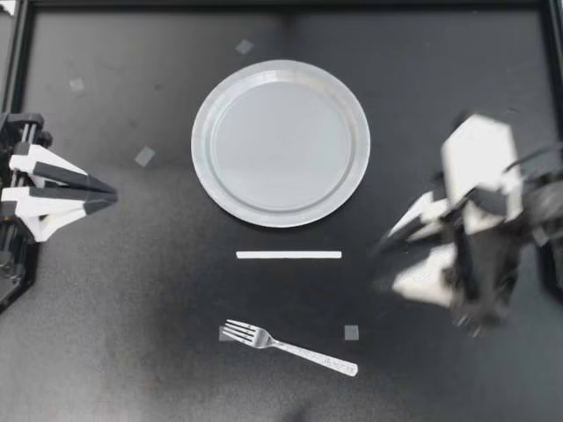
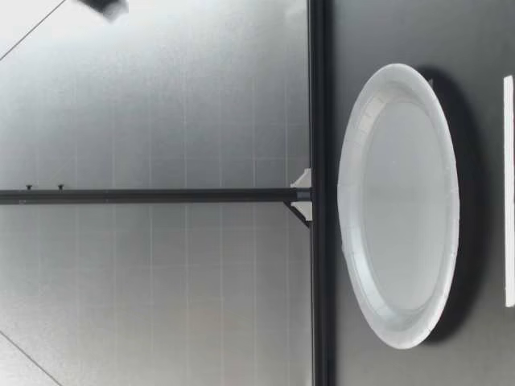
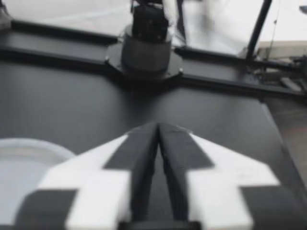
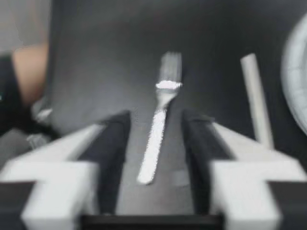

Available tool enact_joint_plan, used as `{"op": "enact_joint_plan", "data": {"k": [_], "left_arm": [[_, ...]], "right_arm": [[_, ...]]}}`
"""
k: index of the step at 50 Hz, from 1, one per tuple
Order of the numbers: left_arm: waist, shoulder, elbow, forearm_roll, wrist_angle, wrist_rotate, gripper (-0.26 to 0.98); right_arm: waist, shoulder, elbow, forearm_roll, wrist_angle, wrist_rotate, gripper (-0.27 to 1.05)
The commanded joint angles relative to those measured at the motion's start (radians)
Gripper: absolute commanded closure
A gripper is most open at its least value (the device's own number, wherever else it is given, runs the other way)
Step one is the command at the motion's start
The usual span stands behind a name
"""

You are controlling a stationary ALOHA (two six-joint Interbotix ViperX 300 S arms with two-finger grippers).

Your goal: Pick up the fork and place it on the plate.

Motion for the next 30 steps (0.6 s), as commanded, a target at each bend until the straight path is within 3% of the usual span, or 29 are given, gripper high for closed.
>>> {"op": "enact_joint_plan", "data": {"k": [1,4,15,30], "left_arm": [[-0.002,-0.012,-0.003,0.002,-0.043,0.0,0.26],[-0.002,-0.017,0.005,0.002,-0.061,-0.002,0.2],[-0.002,0.006,0.018,0.002,-0.077,0.002,0.22],[-0.002,0.021,0.028,0.002,-0.077,0.015,0.22]], "right_arm": [[0.041,0.072,-0.063,0.025,0.015,0.012,0.15],[0.054,0.13,-0.072,0.051,0.014,0.028,0.16],[0.054,0.393,-0.121,0.081,-0.029,0.084,0.28],[0.057,0.607,-0.247,0.081,0.018,0.089,0.28]]}}
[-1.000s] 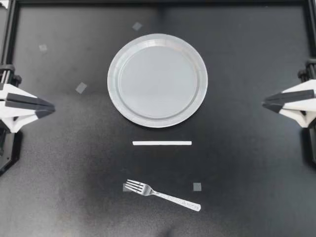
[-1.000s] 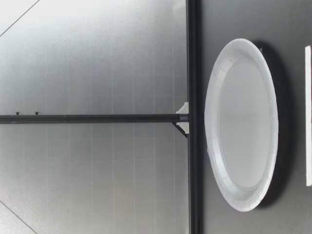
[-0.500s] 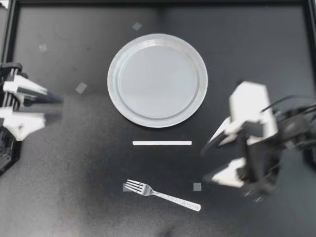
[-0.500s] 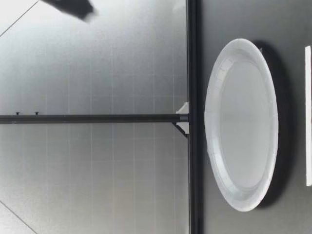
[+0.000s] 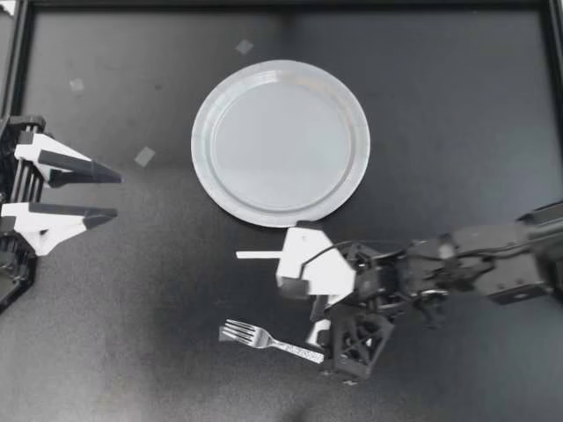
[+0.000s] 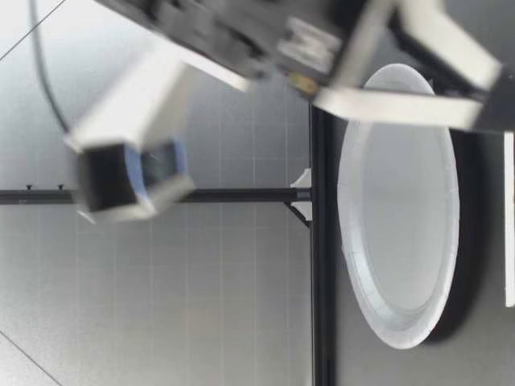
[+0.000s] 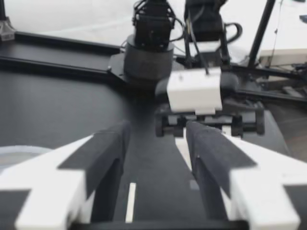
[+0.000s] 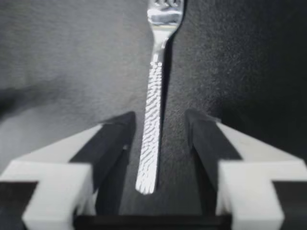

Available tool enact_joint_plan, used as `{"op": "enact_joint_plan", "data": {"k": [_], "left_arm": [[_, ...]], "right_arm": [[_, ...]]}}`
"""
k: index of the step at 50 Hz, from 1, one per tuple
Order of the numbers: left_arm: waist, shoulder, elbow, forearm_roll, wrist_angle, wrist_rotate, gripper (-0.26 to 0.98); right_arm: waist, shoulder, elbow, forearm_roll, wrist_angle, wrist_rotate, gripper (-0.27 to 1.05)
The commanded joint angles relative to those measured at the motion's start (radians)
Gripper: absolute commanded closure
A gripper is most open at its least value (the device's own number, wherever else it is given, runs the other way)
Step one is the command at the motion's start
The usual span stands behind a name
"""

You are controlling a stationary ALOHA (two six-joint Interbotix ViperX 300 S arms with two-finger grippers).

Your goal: Pick up the fork and place it on the plate.

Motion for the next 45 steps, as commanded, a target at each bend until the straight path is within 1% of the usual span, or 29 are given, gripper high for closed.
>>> {"op": "enact_joint_plan", "data": {"k": [1,13,21,38,45], "left_arm": [[-0.003,0.008,-0.008,0.003,-0.009,0.002,0.22],[-0.002,0.008,0.02,0.003,-0.021,0.003,0.22],[-0.002,0.006,0.029,0.003,-0.049,0.003,0.22],[-0.003,0.006,0.034,0.005,-0.051,0.021,0.22],[-0.003,0.006,0.035,0.005,-0.051,0.023,0.22]], "right_arm": [[0.005,0.006,-0.054,0.002,0.02,0.0,0.28],[0.008,0.107,-0.126,-0.002,0.035,0.026,0.28],[0.008,0.143,-0.179,-0.006,0.091,0.029,0.28],[0.028,0.199,-0.235,-0.008,0.1,0.034,0.29],[0.029,0.202,-0.241,-0.009,0.1,0.034,0.29]]}}
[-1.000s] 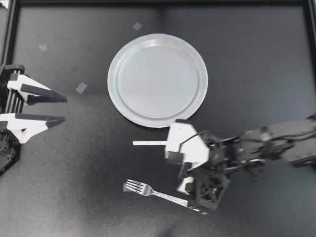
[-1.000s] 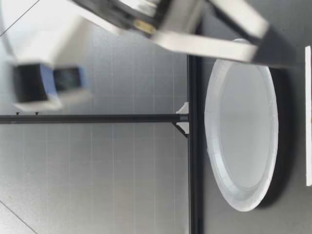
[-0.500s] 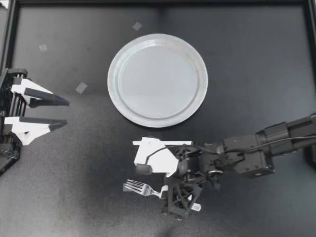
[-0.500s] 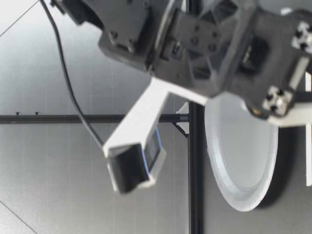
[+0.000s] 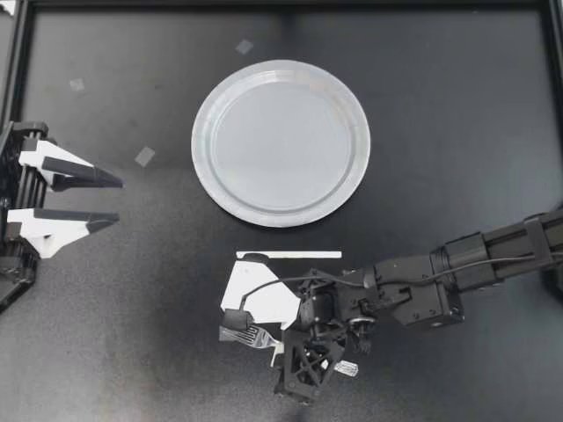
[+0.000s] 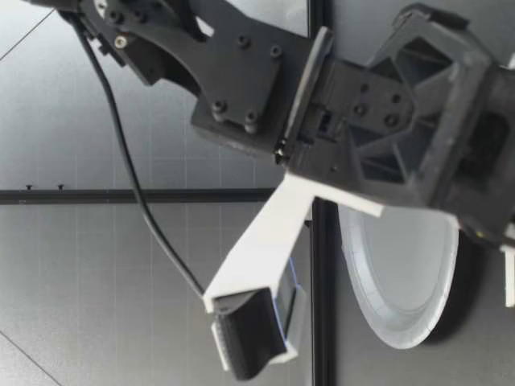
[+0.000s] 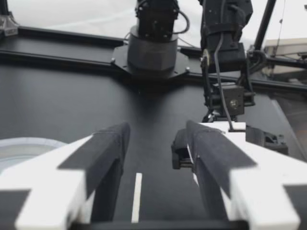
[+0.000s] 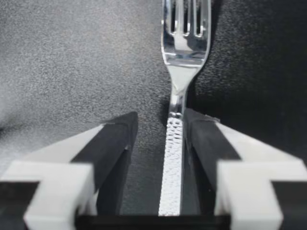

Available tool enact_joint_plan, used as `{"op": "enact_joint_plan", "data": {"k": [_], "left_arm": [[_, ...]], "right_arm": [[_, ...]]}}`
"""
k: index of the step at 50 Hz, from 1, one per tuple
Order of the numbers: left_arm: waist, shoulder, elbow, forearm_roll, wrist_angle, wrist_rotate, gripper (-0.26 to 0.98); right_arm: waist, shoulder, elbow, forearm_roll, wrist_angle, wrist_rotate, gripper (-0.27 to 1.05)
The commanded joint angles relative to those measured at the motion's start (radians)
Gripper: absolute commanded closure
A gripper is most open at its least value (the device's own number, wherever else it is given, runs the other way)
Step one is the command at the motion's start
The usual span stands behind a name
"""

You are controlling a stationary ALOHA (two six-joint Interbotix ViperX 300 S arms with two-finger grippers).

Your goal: Pick up the fork and place it on the plate.

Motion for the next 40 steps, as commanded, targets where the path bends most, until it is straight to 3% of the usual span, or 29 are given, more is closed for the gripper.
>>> {"op": "enact_joint_plan", "data": {"k": [1,29,40], "left_arm": [[-0.002,0.005,-0.011,0.002,-0.009,0.002,0.22],[-0.002,0.003,-0.002,0.002,-0.009,0.002,0.22],[-0.002,-0.003,0.012,0.003,-0.011,0.002,0.22]], "right_arm": [[0.005,-0.018,-0.026,-0.002,-0.003,0.0,0.29],[0.005,0.005,-0.026,-0.008,-0.008,0.0,0.29],[0.005,0.012,-0.028,-0.018,-0.008,0.0,0.45]]}}
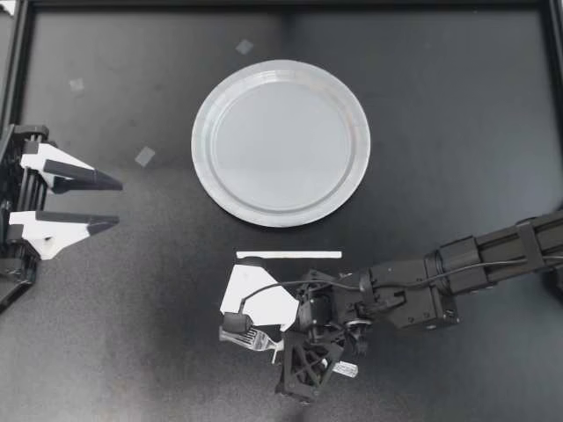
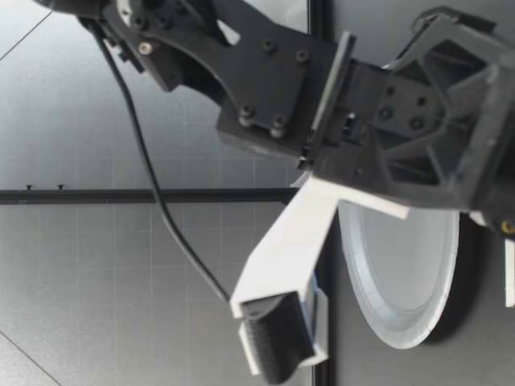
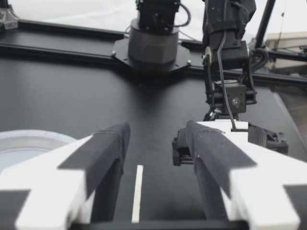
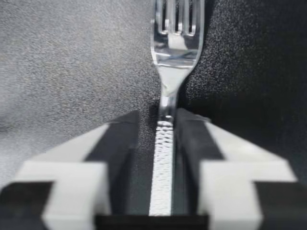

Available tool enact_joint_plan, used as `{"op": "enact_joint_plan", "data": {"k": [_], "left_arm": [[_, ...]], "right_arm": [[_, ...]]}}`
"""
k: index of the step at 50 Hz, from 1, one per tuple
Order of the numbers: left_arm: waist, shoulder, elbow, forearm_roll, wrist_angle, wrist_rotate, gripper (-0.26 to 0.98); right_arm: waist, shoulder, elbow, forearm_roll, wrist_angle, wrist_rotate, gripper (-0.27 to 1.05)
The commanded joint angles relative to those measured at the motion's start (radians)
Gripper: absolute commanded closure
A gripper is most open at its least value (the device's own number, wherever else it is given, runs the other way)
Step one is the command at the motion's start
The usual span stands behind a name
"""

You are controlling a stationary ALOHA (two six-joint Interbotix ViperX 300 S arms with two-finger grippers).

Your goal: Pick up the fork and place it on the plate.

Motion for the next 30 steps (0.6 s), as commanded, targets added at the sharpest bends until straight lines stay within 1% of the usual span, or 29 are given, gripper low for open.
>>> {"op": "enact_joint_plan", "data": {"k": [1,11,18,25,30], "left_arm": [[-0.003,0.002,-0.003,0.002,-0.011,0.002,0.22],[-0.003,-0.003,0.003,0.002,-0.015,0.002,0.22],[-0.003,-0.003,0.005,0.002,-0.015,0.002,0.22],[-0.003,-0.002,0.02,0.002,-0.035,0.002,0.22],[-0.003,0.003,0.037,0.002,-0.091,0.002,0.22]], "right_arm": [[0.005,-0.014,-0.025,-0.003,-0.005,0.0,0.47],[0.005,-0.006,-0.028,-0.014,-0.006,-0.002,0.59],[0.005,-0.038,-0.043,-0.046,-0.005,-0.002,0.66],[-0.009,-0.138,-0.077,-0.153,-0.006,-0.002,0.7],[-0.031,-0.235,-0.109,-0.25,-0.006,-0.014,0.7]]}}
